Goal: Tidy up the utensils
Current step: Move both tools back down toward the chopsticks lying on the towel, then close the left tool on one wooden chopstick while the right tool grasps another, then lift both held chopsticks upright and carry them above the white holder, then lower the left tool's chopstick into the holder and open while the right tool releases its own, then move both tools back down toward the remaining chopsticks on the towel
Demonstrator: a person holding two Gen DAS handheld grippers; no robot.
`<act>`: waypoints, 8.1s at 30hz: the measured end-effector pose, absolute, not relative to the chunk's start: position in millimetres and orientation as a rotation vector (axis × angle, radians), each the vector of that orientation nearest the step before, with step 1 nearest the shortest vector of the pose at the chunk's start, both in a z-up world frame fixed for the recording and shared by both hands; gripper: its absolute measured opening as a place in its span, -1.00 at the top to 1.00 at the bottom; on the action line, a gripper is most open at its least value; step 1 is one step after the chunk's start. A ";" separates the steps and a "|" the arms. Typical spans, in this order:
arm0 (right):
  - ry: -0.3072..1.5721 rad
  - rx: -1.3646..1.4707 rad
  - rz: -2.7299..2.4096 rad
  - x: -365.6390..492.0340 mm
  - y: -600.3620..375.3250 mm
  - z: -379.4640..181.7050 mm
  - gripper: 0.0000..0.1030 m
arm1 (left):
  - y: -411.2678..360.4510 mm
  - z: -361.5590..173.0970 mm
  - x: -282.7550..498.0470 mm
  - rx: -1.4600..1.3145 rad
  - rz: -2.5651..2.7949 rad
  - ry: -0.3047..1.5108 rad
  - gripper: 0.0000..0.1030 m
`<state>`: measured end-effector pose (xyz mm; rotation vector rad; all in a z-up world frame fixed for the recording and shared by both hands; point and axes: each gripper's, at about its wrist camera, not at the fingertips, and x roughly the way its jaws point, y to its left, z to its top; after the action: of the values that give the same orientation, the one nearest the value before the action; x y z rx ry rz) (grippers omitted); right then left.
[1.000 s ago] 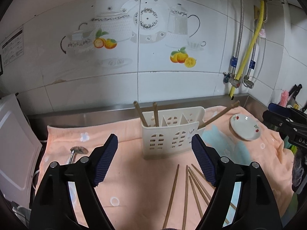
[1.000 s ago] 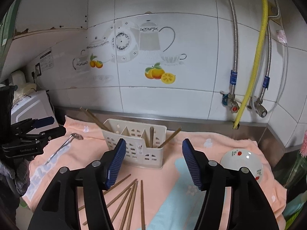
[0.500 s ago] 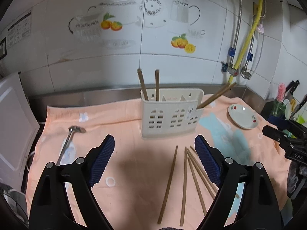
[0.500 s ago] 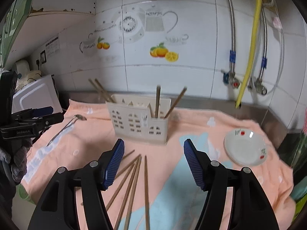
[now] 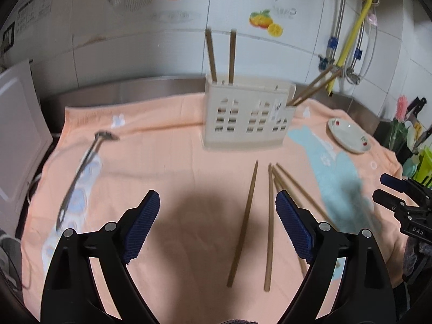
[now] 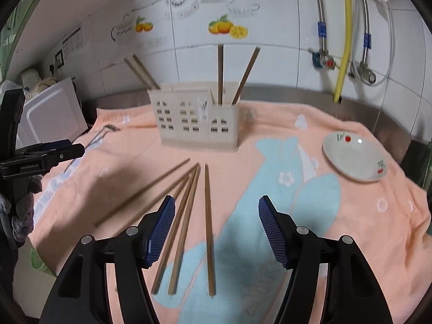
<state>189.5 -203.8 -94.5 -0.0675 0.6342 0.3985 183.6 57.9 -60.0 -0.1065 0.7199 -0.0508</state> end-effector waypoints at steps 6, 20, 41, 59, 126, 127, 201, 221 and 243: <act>0.673 -0.084 0.402 182.0 -199.6 -120.8 -0.21 | 61.8 -83.6 180.0 -0.120 -0.047 0.769 -0.69; 0.753 -0.110 0.420 187.4 -187.4 -157.7 0.00 | 64.3 -110.2 179.4 -0.137 -0.047 0.825 -0.69; 0.825 -0.100 0.433 207.4 -180.1 -183.3 0.52 | 49.4 -130.3 176.2 -0.092 -0.136 0.868 -0.59; 0.827 -0.120 0.411 208.9 -180.5 -187.3 0.83 | 29.0 -145.6 184.3 -0.049 -0.209 0.911 0.20; 0.561 -0.178 0.445 226.1 -165.2 -37.9 0.87 | 15.3 -35.7 209.6 -0.026 -0.222 0.702 0.90; 0.557 -0.180 0.446 229.1 -164.4 -31.9 0.87 | 16.4 -33.7 212.3 -0.029 -0.224 0.704 0.90; 0.510 -0.041 0.391 368.3 -160.6 36.1 0.72 | 40.5 46.2 347.4 -0.020 -0.121 0.616 0.86; 0.419 -0.049 0.374 311.7 -176.9 60.7 0.22 | 31.4 68.2 290.4 -0.002 -0.131 0.554 0.16; 0.469 -0.013 0.358 249.1 -199.8 6.5 -0.19 | 46.7 22.7 227.7 -0.050 -0.107 0.592 -0.39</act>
<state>249.1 -199.8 6.5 -0.0134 0.4690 0.3579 227.7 46.7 22.7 -0.0500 0.5918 -0.1075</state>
